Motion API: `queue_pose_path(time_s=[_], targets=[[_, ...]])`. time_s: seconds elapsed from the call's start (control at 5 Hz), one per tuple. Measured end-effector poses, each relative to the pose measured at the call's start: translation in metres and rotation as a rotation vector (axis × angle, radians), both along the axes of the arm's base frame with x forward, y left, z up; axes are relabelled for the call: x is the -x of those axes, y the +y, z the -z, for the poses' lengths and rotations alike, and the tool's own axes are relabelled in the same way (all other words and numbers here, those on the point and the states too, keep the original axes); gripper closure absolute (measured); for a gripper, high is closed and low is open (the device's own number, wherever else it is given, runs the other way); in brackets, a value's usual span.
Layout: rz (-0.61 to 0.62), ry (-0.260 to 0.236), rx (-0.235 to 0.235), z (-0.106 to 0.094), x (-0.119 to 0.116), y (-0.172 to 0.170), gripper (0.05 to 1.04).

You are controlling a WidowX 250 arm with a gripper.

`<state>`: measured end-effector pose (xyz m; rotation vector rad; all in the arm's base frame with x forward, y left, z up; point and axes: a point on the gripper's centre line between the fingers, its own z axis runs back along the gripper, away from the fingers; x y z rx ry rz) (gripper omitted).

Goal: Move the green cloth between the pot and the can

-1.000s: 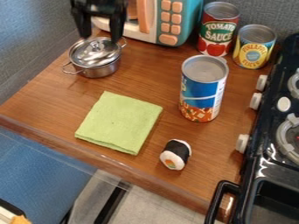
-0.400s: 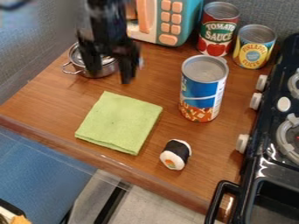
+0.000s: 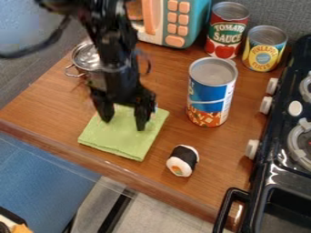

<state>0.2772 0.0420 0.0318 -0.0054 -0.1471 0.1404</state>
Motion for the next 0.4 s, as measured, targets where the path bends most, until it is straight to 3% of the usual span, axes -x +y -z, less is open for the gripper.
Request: queue_pose_path(time_s=[0.4], targets=[[0.000,0.005,-0.011,0.005,-0.015,0.003,0.082]])
